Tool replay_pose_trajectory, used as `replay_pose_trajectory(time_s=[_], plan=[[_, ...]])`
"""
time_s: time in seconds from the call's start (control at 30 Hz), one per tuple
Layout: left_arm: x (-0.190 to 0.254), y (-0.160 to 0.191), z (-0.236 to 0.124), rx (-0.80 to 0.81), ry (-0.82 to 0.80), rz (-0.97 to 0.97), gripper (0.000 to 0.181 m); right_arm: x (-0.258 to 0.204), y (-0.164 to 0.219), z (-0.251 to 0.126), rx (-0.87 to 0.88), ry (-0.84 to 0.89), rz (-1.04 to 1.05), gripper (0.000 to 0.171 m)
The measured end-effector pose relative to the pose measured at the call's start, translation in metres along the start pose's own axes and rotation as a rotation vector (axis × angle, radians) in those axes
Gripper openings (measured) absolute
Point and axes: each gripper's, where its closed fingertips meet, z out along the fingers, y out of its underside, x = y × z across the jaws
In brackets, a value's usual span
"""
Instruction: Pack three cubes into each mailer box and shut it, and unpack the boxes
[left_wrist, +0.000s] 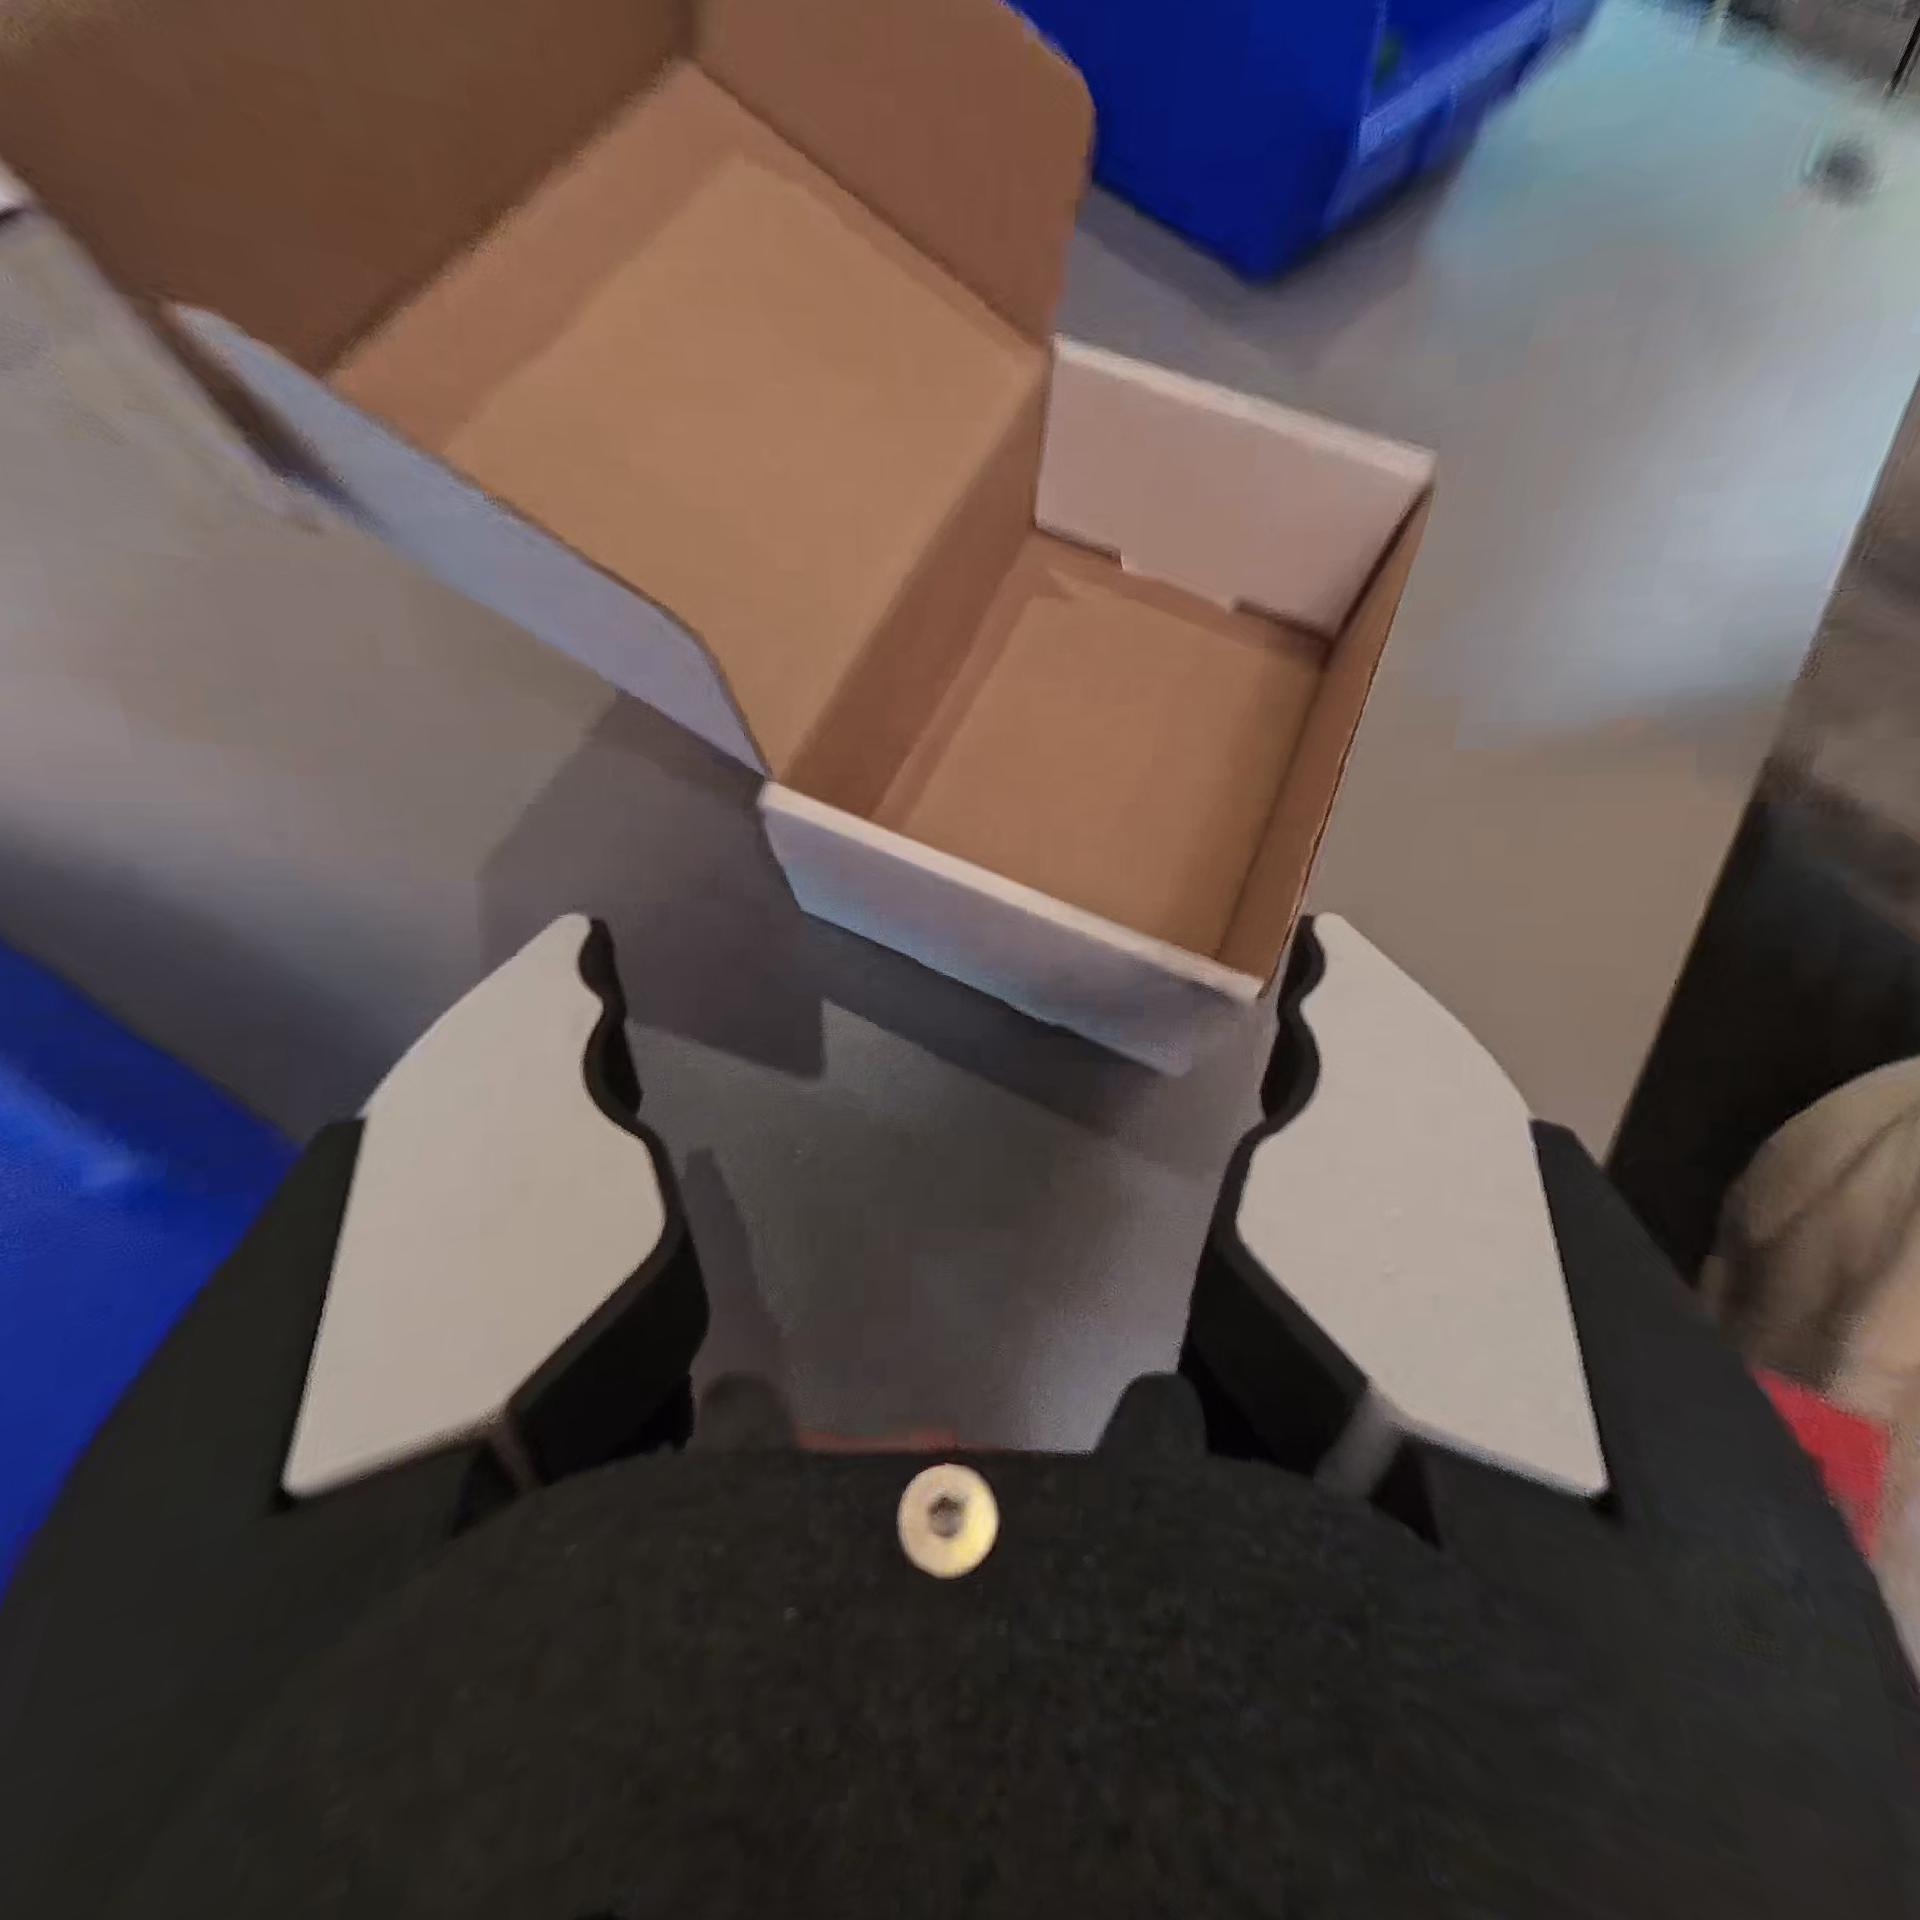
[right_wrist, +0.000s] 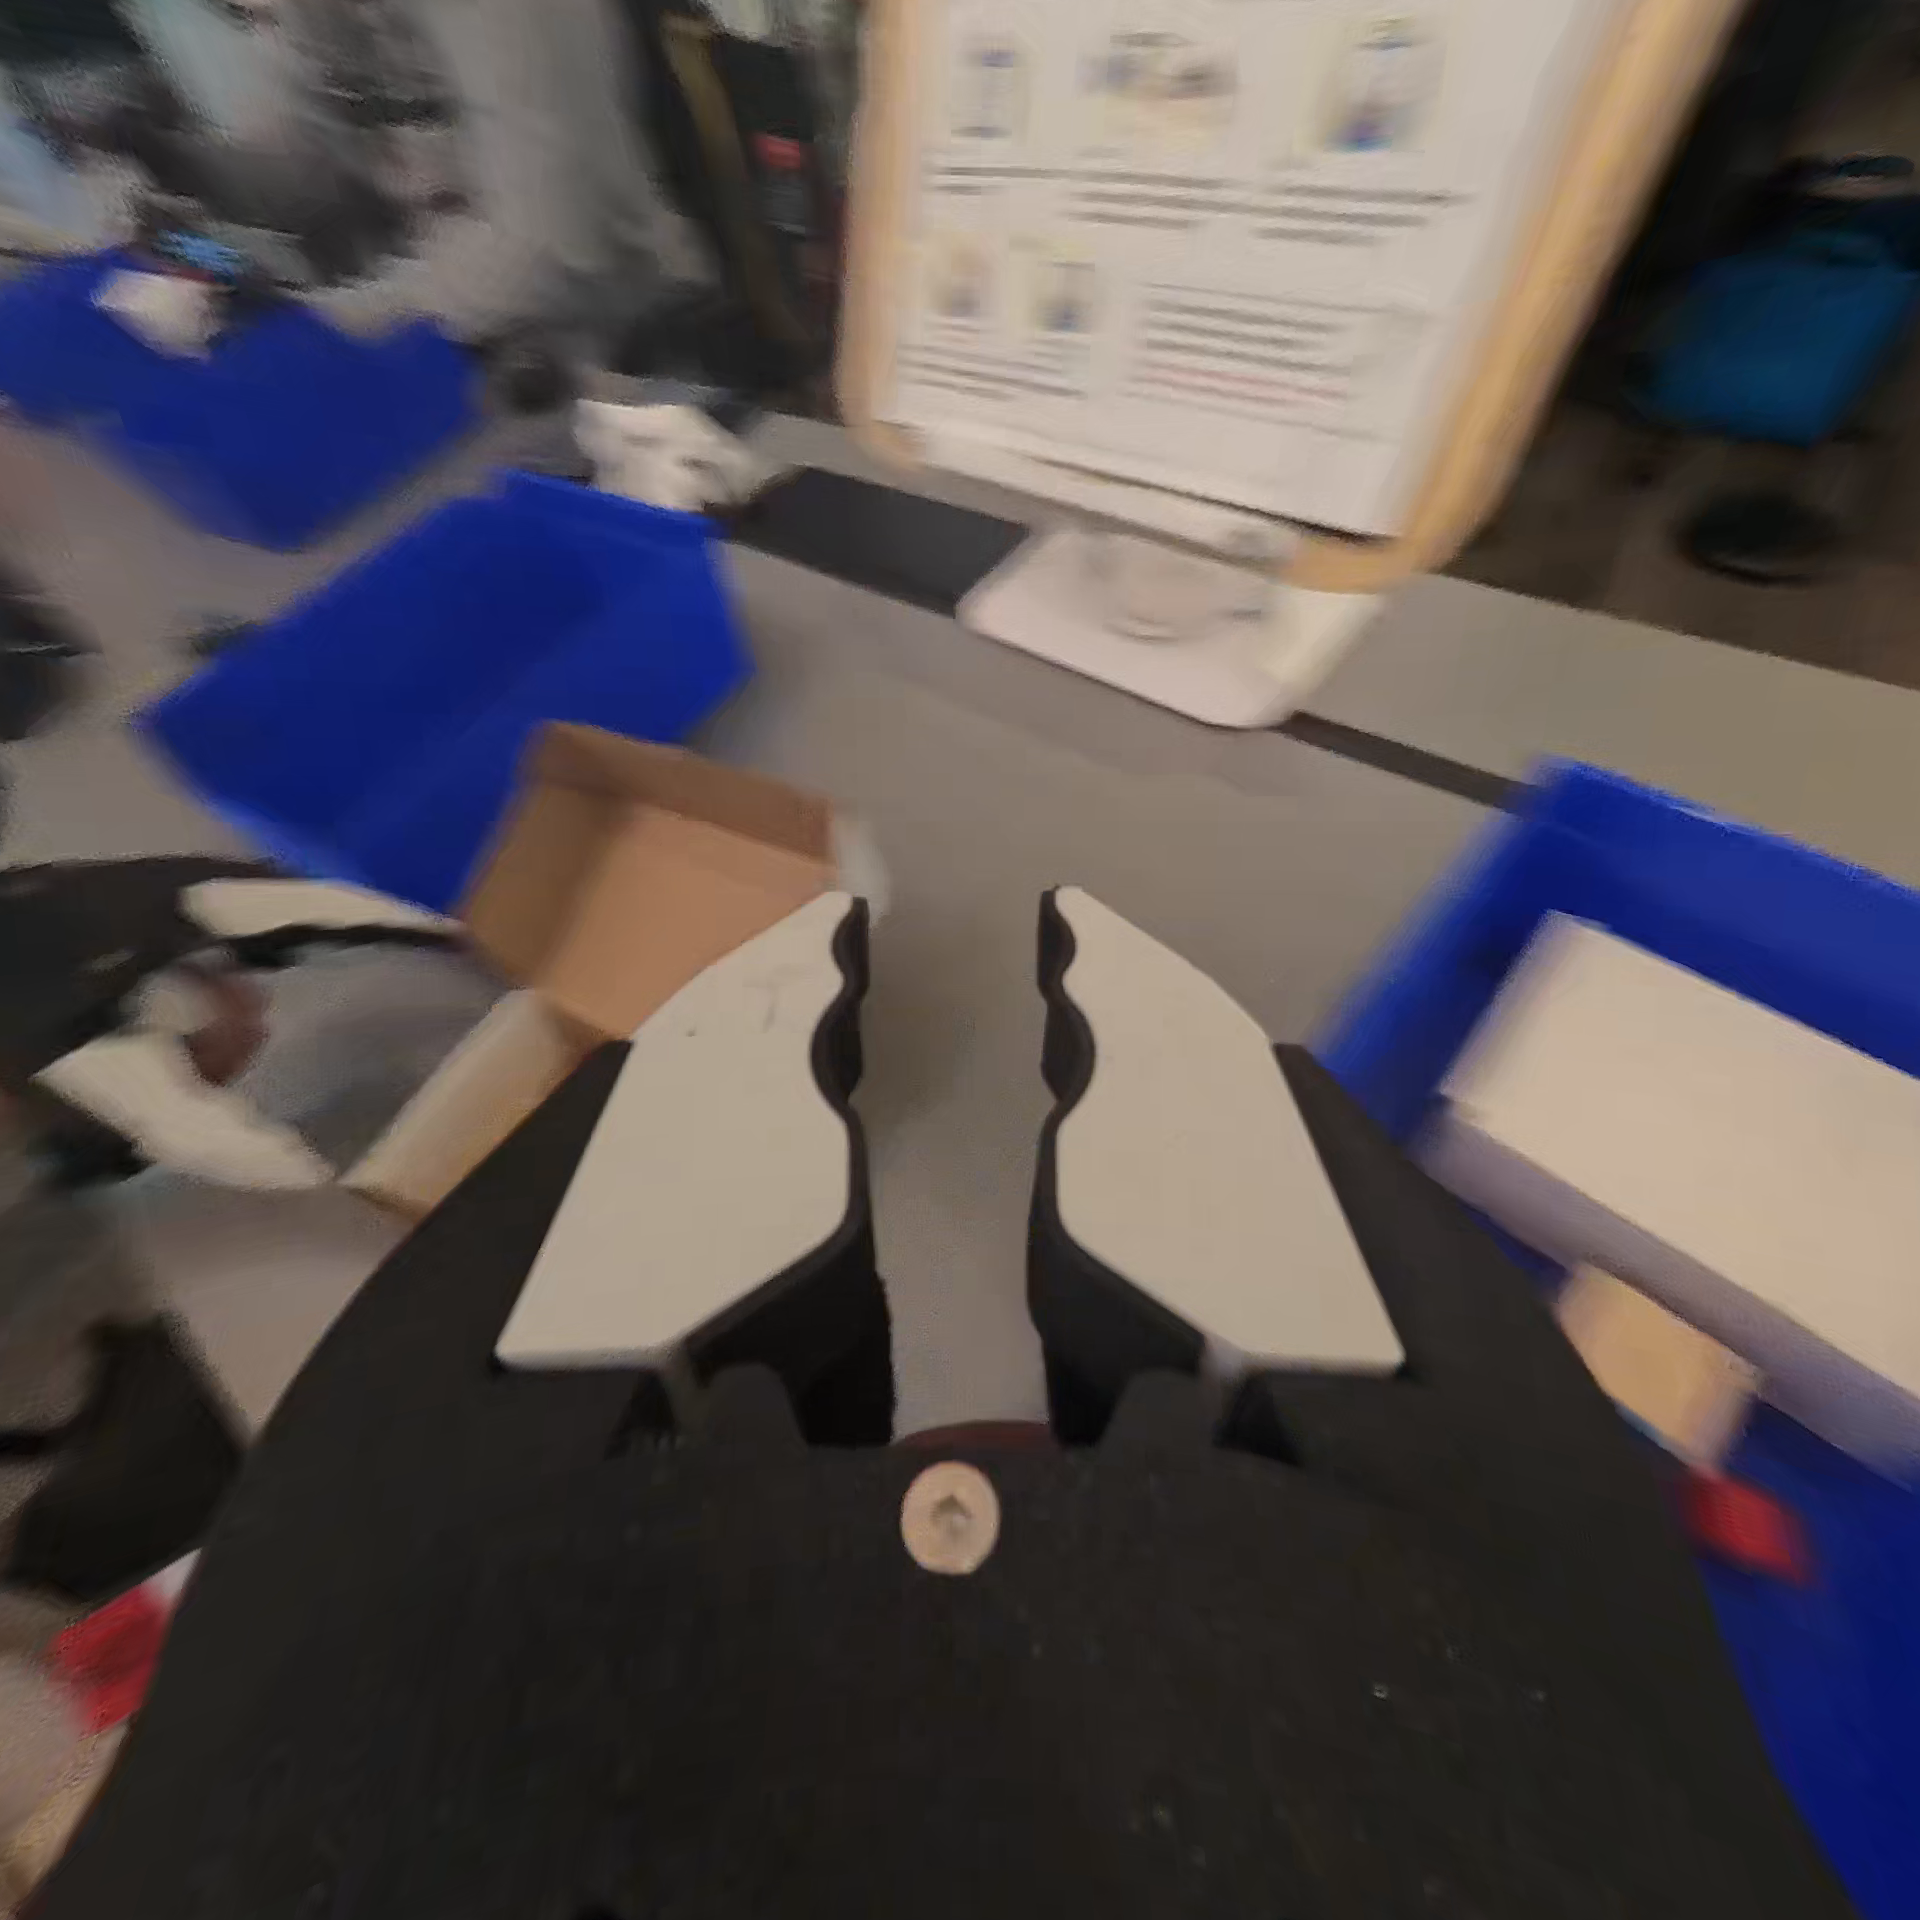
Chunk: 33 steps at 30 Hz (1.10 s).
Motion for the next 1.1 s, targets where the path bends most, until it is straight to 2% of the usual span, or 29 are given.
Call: replay_pose_trajectory(time_s=[0.07,0.13,0.23,0.33,0.4,0.47,0.57,0.7,0.77,0.87,1.1], plan=[[-0.006,-0.019,-0.016,0.089,0.008,-0.136,0.104,-0.053,0.025,0.034,-0.090,-0.146,-0.046,0.033],[-0.023,-0.036,-0.026,0.167,-0.041,-0.276,0.079,-0.059,0.059,0.067,-0.228,-0.056,-0.076,0.042],[-0.035,-0.054,-0.021,0.184,-0.025,-0.420,0.069,-0.055,0.084,0.100,-0.309,0.058,-0.067,0.038],[-0.041,-0.061,0.000,0.129,-0.062,-0.424,0.065,-0.057,0.097,0.116,-0.347,0.096,-0.052,0.024],[-0.042,-0.065,0.011,0.120,-0.093,-0.414,0.050,-0.062,0.107,0.119,-0.385,0.103,-0.055,0.008],[-0.043,-0.067,0.012,0.148,-0.161,-0.401,0.035,-0.063,0.111,0.115,-0.380,0.141,-0.085,0.007],[-0.025,-0.068,0.008,0.196,-0.243,-0.267,0.012,-0.065,0.113,0.102,-0.328,0.217,-0.166,0.006],[0.007,-0.055,0.000,0.224,-0.376,-0.017,0.011,-0.080,0.122,0.074,-0.214,0.297,-0.252,0.006],[0.022,-0.049,-0.007,0.238,-0.397,0.043,0.010,-0.089,0.130,0.056,-0.149,0.318,-0.237,0.006],[0.039,-0.041,-0.013,0.244,-0.385,0.056,0.010,-0.101,0.143,0.034,-0.074,0.330,-0.170,0.005],[0.066,-0.006,-0.011,0.167,-0.344,0.046,0.007,-0.129,0.187,0.011,-0.098,0.328,-0.158,0.008]])
